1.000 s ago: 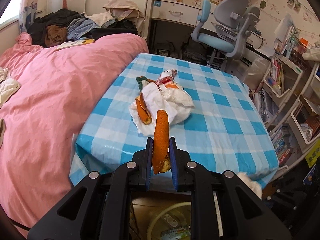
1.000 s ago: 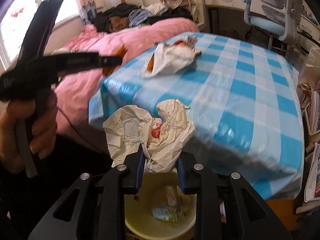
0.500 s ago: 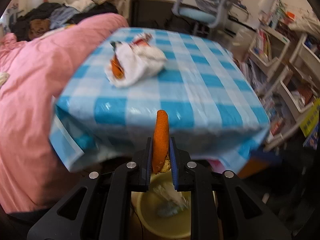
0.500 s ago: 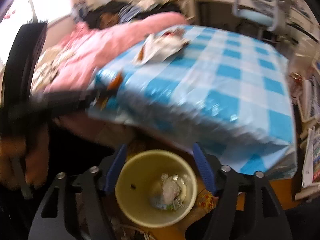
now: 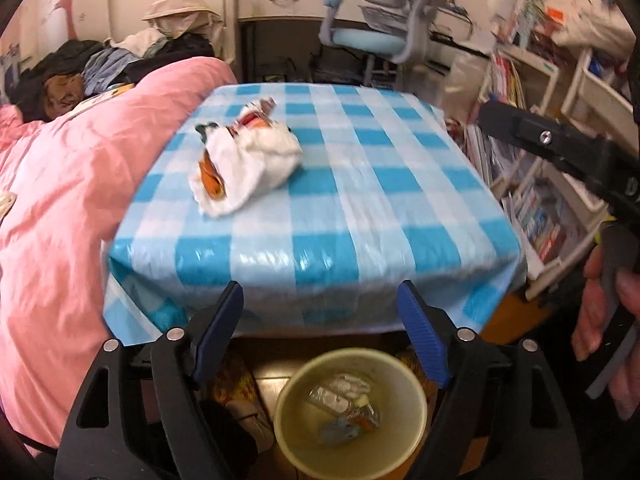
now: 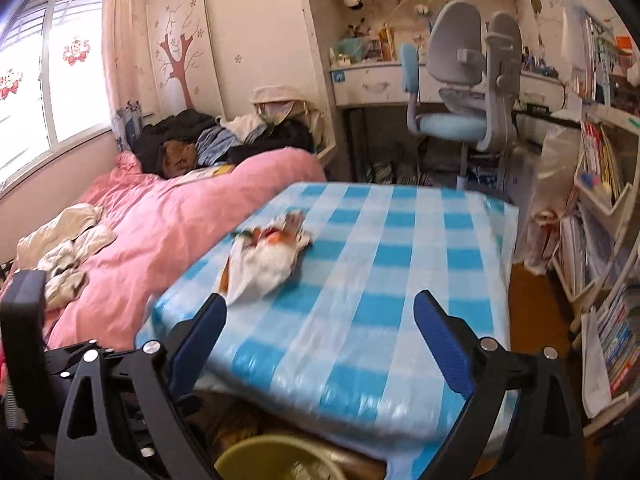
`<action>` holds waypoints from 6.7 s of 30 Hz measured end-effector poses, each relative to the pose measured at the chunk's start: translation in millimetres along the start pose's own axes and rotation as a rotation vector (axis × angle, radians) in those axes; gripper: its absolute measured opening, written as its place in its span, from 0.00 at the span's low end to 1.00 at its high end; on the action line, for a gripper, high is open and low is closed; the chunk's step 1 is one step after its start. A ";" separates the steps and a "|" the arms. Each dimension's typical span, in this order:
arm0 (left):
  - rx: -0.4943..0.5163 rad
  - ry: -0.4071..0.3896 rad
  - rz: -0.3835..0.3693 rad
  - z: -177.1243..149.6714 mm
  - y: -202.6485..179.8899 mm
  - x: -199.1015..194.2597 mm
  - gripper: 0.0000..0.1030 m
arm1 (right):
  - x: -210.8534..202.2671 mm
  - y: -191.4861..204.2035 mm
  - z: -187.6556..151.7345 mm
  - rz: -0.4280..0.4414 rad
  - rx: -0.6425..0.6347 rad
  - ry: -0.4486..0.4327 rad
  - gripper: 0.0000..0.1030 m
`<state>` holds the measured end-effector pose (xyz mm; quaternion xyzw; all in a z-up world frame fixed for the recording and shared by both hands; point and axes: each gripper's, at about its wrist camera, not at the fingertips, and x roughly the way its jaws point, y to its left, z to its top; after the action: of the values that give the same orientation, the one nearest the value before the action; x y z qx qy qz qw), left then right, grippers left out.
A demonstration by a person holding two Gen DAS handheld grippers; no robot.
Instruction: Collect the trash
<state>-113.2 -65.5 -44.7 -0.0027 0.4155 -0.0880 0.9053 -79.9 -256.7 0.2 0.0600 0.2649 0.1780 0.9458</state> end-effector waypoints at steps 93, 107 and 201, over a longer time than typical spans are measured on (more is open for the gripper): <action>-0.782 -0.400 0.990 29.6 267.6 -137.4 0.93 | 79.4 33.6 -3.9 0.175 0.023 0.157 0.90; -0.784 -0.392 0.979 25.0 272.3 -132.2 0.93 | 82.5 37.0 -8.6 0.179 0.015 0.166 0.90; -0.397 0.069 0.268 105.5 146.8 96.4 0.82 | 196.0 48.0 5.8 0.217 -0.077 0.324 0.72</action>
<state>51.0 56.3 -59.5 -0.1224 0.4519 0.1160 0.8760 64.7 -140.0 -79.0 0.0225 0.3987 0.2964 0.8676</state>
